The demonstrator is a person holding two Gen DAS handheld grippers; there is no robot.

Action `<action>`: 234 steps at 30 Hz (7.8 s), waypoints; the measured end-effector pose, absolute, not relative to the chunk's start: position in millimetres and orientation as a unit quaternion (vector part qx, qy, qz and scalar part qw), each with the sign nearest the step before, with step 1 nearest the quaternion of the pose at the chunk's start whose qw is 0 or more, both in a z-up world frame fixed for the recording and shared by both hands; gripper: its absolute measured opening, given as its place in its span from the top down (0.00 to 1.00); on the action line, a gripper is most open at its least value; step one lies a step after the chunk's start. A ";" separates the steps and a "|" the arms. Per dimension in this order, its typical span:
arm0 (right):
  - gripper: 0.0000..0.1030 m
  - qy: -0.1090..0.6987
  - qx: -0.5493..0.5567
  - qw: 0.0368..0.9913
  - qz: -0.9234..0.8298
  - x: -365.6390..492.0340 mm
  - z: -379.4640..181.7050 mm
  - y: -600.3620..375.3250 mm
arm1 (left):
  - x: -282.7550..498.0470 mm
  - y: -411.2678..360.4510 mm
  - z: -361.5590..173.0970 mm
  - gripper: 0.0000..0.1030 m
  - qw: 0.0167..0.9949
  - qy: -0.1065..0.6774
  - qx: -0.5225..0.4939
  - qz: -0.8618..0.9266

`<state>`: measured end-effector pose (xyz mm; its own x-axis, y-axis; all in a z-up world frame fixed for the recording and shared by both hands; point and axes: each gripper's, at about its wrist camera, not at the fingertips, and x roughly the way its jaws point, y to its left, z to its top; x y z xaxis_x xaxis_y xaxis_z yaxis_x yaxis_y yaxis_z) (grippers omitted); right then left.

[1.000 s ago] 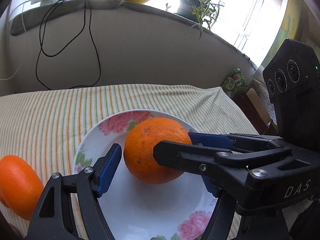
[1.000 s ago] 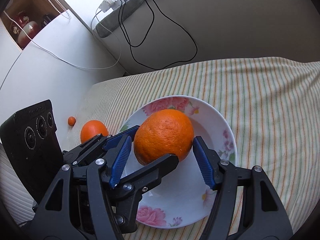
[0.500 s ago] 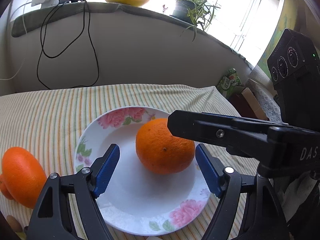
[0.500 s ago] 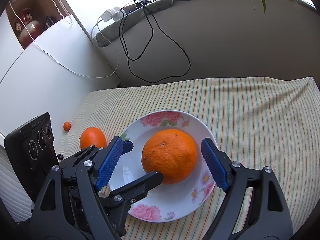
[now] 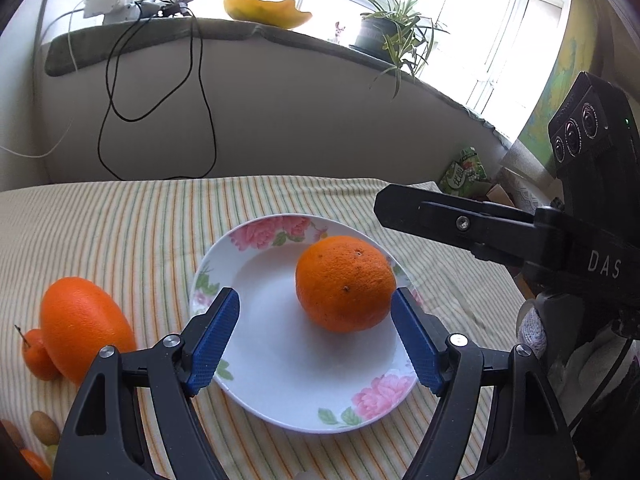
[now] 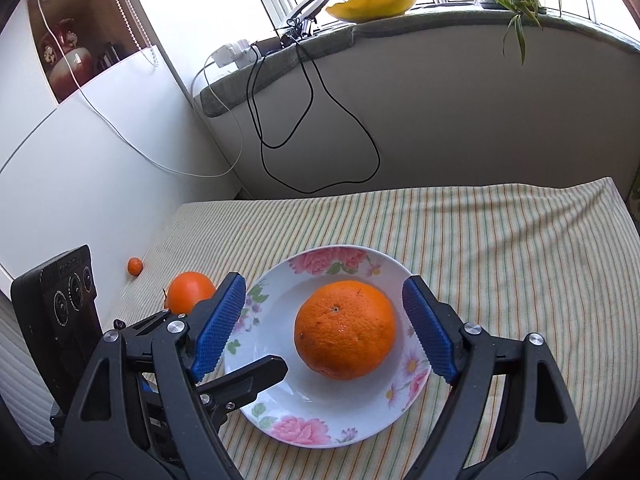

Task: Organize fruits
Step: 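Lower the orange into the plate and open the right gripper, then move the right tool back to the smooth large orange, then close the right gripper around the smooth large orange, then lift the smooth orange with the right gripper and carry it to the plate, then lower the smooth orange beside the other orange and open the right gripper, then withdraw the right tool from the plate toward the remaining fruits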

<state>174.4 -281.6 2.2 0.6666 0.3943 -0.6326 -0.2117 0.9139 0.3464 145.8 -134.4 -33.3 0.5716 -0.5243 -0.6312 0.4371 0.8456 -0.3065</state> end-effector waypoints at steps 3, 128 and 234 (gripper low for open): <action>0.19 0.361 0.115 0.909 0.174 172.1 6.7 -277.5 | 141.6 -127.2 -32.4 0.24 0.888 0.372 -0.060 -0.265; 0.34 0.537 0.059 0.775 0.329 234.2 -20.6 -153.3 | 150.9 -57.9 -34.8 0.34 0.896 0.372 -0.127 -0.205; 0.19 0.370 -0.034 0.885 0.282 126.0 22.1 -163.7 | 62.3 43.2 -38.9 0.34 0.933 0.341 -0.063 -0.098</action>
<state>126.0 -163.7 22.1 0.5672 0.4746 -0.6731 -0.5248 0.8381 0.1488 62.3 43.2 -38.9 0.7482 -0.2254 -0.6241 0.1389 0.9729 -0.1848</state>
